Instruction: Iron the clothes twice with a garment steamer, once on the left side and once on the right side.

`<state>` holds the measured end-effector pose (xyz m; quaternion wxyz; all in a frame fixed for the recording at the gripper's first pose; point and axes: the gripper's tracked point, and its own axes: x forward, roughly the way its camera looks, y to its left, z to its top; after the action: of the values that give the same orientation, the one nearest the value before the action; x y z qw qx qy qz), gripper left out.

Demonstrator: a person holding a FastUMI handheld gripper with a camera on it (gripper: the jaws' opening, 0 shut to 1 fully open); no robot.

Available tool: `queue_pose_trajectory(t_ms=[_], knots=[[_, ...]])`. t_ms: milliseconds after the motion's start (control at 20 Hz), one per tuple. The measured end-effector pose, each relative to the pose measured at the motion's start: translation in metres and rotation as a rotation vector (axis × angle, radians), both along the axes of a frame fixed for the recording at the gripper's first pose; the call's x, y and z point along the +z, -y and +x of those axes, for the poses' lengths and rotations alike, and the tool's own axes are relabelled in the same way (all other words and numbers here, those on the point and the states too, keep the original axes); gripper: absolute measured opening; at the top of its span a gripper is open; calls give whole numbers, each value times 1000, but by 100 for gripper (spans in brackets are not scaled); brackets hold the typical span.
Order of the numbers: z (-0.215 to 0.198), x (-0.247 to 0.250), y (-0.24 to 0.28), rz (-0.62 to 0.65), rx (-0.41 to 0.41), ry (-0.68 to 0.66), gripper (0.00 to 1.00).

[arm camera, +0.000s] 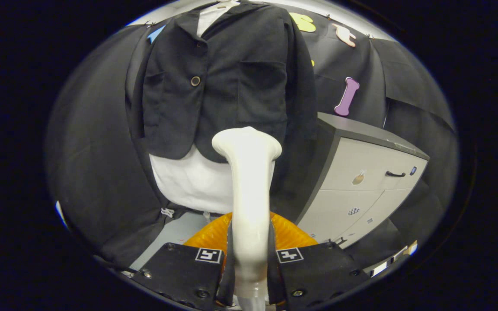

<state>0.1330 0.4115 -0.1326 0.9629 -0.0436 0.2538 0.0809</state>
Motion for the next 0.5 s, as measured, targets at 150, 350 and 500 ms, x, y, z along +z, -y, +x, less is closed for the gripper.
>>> queue_pose_trajectory(t_ms=[150,350,500], knots=[[0,-21,-2,-27,17,-32,33],[-20,-33,-6,-36,23,-61,33],[-27,1,-14,-20,22,8,33]])
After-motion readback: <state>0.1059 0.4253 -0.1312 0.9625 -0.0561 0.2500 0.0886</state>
